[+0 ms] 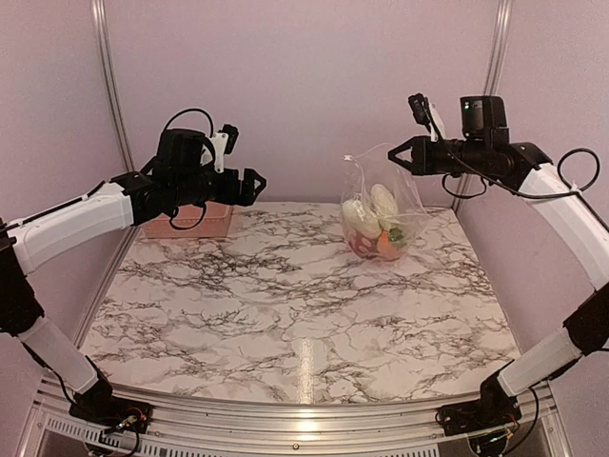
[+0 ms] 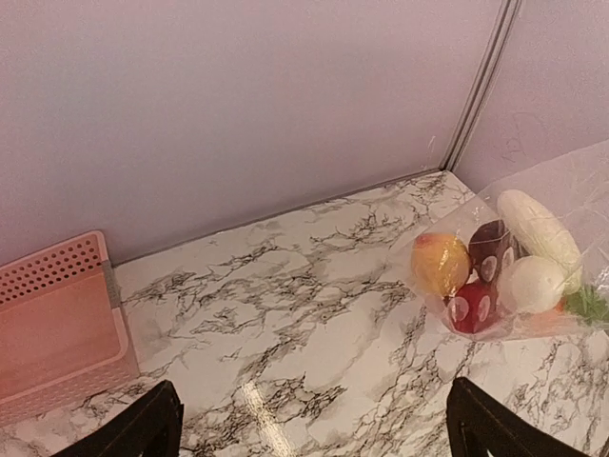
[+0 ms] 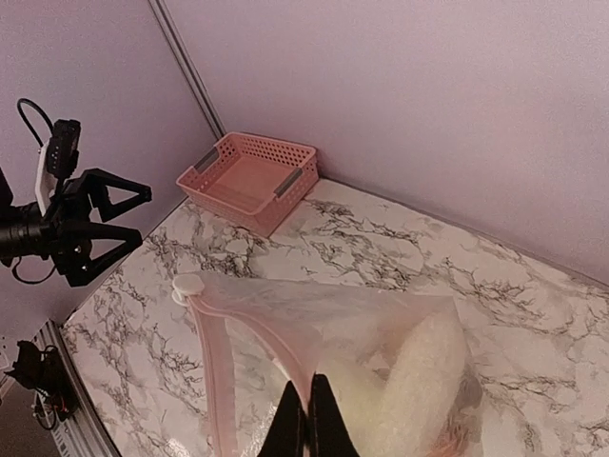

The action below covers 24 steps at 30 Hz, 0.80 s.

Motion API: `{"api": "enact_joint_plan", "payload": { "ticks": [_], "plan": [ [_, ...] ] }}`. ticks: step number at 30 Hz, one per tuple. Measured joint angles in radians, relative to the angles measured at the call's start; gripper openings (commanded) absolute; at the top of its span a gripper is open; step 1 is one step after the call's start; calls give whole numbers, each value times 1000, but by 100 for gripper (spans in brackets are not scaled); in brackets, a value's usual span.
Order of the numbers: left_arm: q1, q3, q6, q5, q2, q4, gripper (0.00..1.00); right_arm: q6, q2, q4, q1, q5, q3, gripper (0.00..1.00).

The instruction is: Open the zip-top bag and remove the fake food

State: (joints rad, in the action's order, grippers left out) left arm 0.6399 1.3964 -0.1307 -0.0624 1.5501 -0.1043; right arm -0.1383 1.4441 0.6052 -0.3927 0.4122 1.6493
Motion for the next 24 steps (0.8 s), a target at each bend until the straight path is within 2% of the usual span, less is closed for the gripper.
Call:
{"api": "enact_joint_plan", "payload": {
  "ticks": [6,13,16,19,24],
  "plan": [
    [-33,-3,-110,92,27,-34,99,-55,-39,-159,-18,-17,-190,0],
    [-32,-145,-250,237,26,10,98,-72,243,-217,-154,17,-148,0],
    [-32,-248,-340,293,18,70,90,-84,303,-235,-202,24,-146,0],
    [-25,-321,-434,341,14,139,78,-107,307,-277,-227,30,-147,0],
    [18,-336,-561,394,32,270,61,-148,303,-360,-226,41,-150,0]
  ]
}}
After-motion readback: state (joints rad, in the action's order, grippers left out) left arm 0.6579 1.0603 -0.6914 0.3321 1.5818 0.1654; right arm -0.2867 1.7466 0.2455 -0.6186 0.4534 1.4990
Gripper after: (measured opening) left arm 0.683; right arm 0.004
